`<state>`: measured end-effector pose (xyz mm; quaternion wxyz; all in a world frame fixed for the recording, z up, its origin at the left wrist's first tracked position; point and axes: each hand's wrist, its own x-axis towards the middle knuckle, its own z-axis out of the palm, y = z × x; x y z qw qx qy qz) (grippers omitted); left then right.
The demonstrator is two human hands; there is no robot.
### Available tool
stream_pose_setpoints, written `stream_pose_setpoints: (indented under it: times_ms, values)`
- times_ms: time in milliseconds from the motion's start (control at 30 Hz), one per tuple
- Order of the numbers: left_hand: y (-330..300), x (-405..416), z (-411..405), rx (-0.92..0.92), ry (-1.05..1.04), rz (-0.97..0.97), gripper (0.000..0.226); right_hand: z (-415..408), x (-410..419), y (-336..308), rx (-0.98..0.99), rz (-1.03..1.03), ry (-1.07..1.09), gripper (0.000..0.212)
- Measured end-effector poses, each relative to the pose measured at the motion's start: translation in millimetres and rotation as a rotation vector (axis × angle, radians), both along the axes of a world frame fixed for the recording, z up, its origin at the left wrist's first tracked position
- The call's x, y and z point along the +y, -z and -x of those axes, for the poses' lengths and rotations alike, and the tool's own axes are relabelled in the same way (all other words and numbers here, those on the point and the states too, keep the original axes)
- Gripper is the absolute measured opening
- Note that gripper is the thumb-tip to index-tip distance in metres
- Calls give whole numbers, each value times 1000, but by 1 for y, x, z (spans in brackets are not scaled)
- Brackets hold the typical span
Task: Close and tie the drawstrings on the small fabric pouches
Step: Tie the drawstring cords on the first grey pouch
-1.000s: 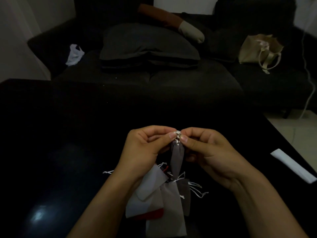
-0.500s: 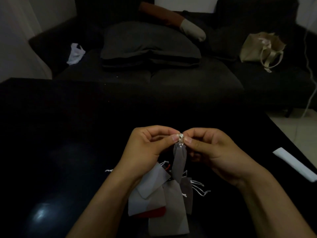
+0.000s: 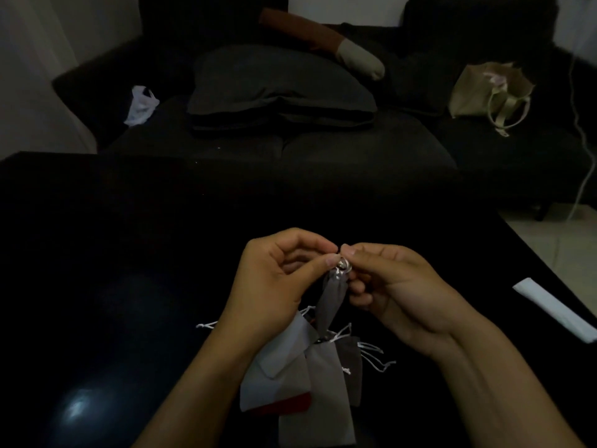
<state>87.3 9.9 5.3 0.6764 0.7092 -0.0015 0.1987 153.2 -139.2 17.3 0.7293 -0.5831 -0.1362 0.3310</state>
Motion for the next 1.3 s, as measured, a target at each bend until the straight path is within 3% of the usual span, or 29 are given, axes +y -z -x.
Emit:
stream_pose_setpoints:
  times_ms: [200, 333, 567, 700, 767, 900, 1000, 1300]
  values:
    - [-2, -1, 3, -29, 45, -66, 19, 0, 3, 0, 162, -53, 56, 13]
    - [1, -5, 3, -42, -42, -129, 15, 1, 8, 3, 217, -69, 107, 12]
    - [2, -12, -3, 61, -62, 252, 9, 6, 10, 0, 216, -169, 131, 10]
    - [-1, -9, -3, 106, -107, 355, 13, 5, 11, 1, 178, -192, 128, 8]
    - [-1, -9, -3, 117, -118, 364, 14, 5, 11, 3, 91, -169, 158, 10]
    - [0, -9, -3, 99, -220, 346, 12, 6, 11, 4, -362, 87, 303, 18]
    - [0, -8, -2, 81, -277, 356, 12, 4, 11, 5, -561, 166, 336, 20]
    - [6, -14, -4, 112, -308, 459, 11, -3, 9, 14, -804, 337, 358, 14]
